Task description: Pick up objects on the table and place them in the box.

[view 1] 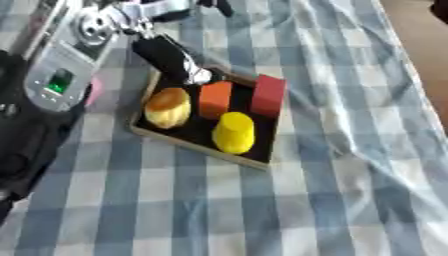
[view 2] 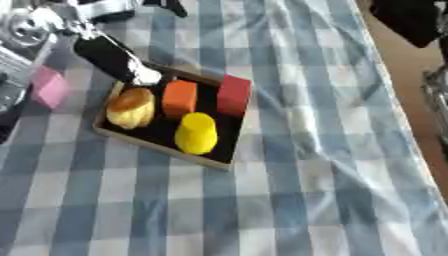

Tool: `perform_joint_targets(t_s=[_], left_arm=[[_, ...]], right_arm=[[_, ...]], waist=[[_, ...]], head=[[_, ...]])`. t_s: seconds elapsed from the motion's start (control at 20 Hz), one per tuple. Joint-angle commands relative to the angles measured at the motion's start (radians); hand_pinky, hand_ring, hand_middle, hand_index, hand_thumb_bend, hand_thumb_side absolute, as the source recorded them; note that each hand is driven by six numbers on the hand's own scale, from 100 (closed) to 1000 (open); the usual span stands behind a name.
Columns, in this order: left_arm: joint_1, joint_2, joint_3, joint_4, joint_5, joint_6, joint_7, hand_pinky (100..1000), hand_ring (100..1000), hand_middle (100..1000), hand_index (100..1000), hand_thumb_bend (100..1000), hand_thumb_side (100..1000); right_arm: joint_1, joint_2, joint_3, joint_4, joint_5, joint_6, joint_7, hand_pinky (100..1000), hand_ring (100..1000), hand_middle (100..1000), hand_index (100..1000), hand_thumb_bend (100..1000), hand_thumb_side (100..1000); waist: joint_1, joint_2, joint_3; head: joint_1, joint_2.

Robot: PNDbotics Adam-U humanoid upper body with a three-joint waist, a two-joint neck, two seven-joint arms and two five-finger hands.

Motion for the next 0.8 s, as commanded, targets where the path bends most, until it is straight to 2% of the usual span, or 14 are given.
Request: perform_joint_targets(t_s=[0.05,0.25,0.45,0.8], left_arm=[[0.001,0.104,0.052,-0.119,0.081,0.043,0.013,947,908,854,895,431,360],[0.035,0.206,0.096,-0.187,0.138,0.081,0.026,951,911,857,899,435,324],[0.085,0.317,0.123,-0.188,0.165,0.085,0.032,961,925,871,903,470,288],[0.206,0.469,0.130,-0.128,0.196,-0.045,0.018,965,932,878,900,554,301]], right_arm=[[0.000,-0.039,-0.018,-0.017,0.006,0.003,-0.005,801,748,548,703,220,343],[0.012,-0.044,-0.022,-0.017,0.009,0.006,-0.007,801,748,549,703,222,340],[0.018,-0.051,-0.027,-0.017,0.013,0.006,-0.008,802,749,551,704,245,337],[0.020,-0.055,-0.029,-0.017,0.015,0.007,-0.008,802,749,551,704,262,336]], waist=[[0.001,-0.040,0.006],[-0.005,-0.052,0.021],[-0.008,-0.059,0.034],[-0.016,-0.063,0.038]], head=[[-0.018,0.006],[-0.028,0.010],[-0.022,0.004],[-0.006,-0.004]])
